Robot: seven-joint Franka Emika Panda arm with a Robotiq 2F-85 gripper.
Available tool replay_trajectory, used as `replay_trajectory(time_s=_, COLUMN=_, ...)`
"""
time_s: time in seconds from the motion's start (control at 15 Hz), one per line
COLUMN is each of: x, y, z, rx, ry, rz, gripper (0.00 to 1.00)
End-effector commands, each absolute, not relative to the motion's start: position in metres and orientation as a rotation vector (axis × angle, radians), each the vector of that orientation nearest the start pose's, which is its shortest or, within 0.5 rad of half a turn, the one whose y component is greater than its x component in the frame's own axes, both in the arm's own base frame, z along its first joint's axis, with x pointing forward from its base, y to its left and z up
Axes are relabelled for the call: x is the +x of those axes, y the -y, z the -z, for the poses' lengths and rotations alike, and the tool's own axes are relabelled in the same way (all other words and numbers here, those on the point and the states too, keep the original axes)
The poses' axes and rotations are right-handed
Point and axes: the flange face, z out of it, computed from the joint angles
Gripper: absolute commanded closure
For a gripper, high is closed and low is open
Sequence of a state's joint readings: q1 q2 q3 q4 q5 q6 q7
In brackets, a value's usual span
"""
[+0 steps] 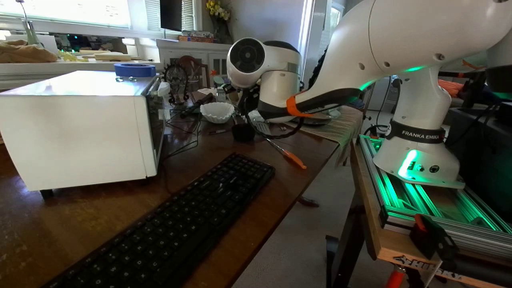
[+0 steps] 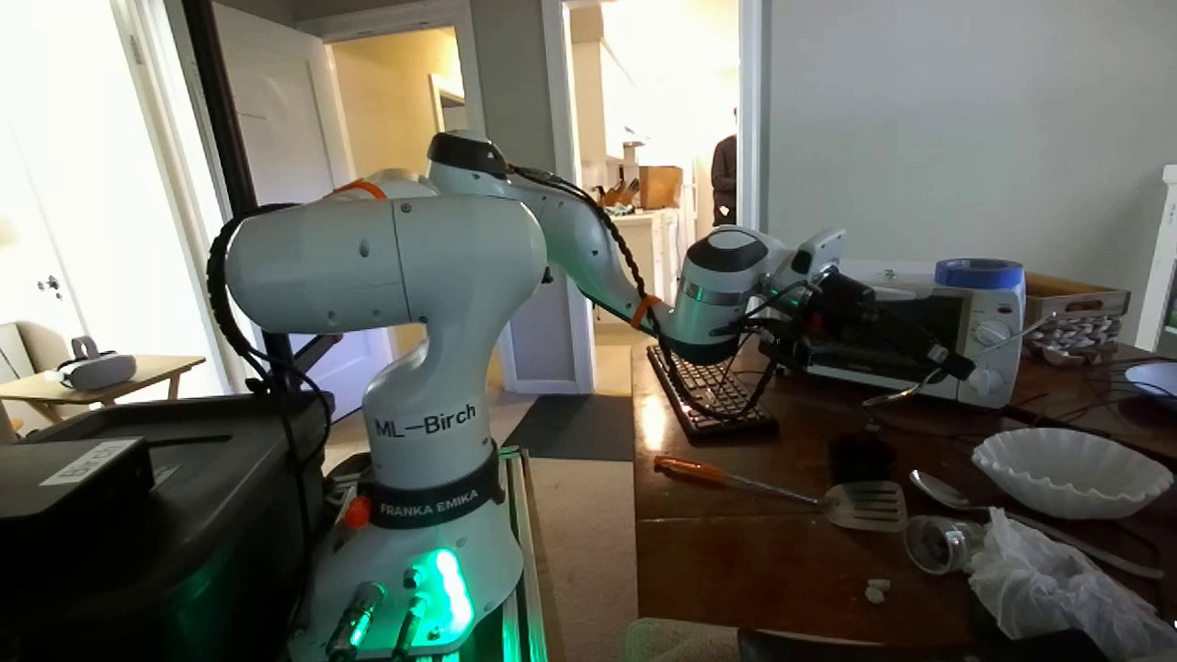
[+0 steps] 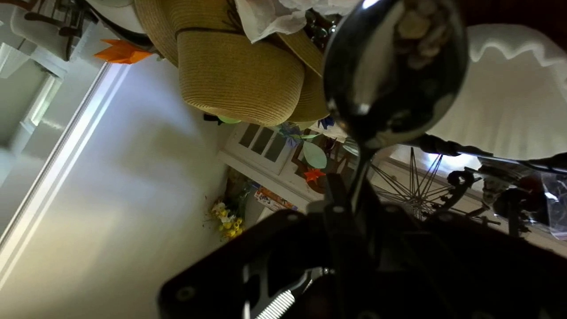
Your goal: Use the silver spoon to remove some contents from the black tray and place them in the black bowl.
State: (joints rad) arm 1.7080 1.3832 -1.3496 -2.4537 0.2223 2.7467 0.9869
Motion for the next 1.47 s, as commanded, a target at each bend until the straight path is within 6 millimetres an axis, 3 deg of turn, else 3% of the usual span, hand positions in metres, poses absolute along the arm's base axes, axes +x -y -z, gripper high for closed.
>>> replay_trajectory(time_s=0.0, x=0.491, y=-0.087, z=-0.235, rx=1.856, ry=0.594, rz=-0.981, gripper=0.98)
replay_trajectory(time_s=1.4, x=0.502, y=-0.096, z=-0.237, rx=1.701, ry=0.491, rz=-1.002, gripper=0.98)
